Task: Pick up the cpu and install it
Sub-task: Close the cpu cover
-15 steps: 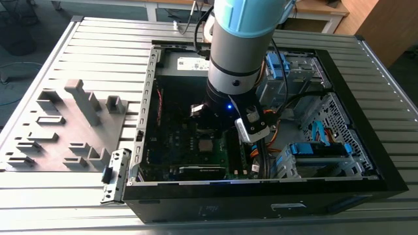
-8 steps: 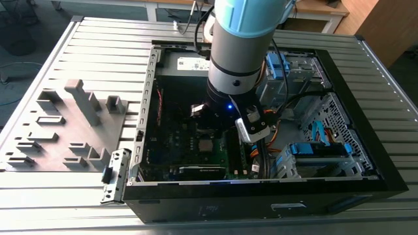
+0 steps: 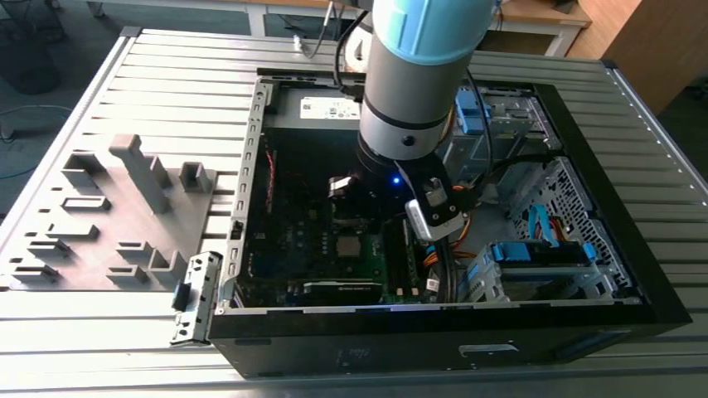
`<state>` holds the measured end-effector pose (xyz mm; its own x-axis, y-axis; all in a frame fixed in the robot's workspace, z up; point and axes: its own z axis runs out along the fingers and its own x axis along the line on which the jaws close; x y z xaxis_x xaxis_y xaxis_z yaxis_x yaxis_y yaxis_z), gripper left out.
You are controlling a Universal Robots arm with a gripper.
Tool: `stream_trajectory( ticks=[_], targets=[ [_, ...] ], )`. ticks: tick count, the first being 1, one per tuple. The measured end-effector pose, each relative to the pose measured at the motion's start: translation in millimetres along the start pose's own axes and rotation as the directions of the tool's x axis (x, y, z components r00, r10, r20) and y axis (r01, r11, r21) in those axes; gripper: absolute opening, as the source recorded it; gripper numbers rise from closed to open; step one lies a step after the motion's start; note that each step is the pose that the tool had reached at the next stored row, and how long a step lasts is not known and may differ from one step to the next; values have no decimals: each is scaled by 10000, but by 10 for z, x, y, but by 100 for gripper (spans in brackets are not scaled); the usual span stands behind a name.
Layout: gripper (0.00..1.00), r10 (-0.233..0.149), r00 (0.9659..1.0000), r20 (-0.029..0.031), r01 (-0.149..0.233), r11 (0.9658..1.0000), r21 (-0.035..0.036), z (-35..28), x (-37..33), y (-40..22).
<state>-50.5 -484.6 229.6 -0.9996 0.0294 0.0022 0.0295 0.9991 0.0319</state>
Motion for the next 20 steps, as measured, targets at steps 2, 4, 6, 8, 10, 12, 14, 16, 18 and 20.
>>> stream_trajectory(
  ticks=[2, 4, 6, 8, 10, 12, 14, 16, 18, 20],
  targets=[
    [11, -91, 10000, -3, 91, 10000, 2, 6, -17, 2],
    [11, -244, 9997, -9, 244, 9997, -4, 10, -25, 1],
    [11, -466, 9989, -15, 466, 9989, -17, 16, -27, 1],
    [11, -758, 9971, -25, 758, 9971, -25, 21, -28, 1],
    [11, -1061, 9943, -34, 1061, 9944, -31, 24, -28, 1],
    [11, -1382, 9904, -44, 1382, 9904, -36, 27, -28, 1],
    [11, -1710, 9853, -54, 1710, 9853, -41, 28, -28, 1],
    [11, -1960, 9806, -61, 1960, 9806, -45, 28, -28, 1],
    [11, -1973, 9803, -62, 1972, 9803, -45, 29, -28, 1],
    [11, -1973, 9803, -62, 1973, 9803, -45, 29, -28, 1]
  ],
)
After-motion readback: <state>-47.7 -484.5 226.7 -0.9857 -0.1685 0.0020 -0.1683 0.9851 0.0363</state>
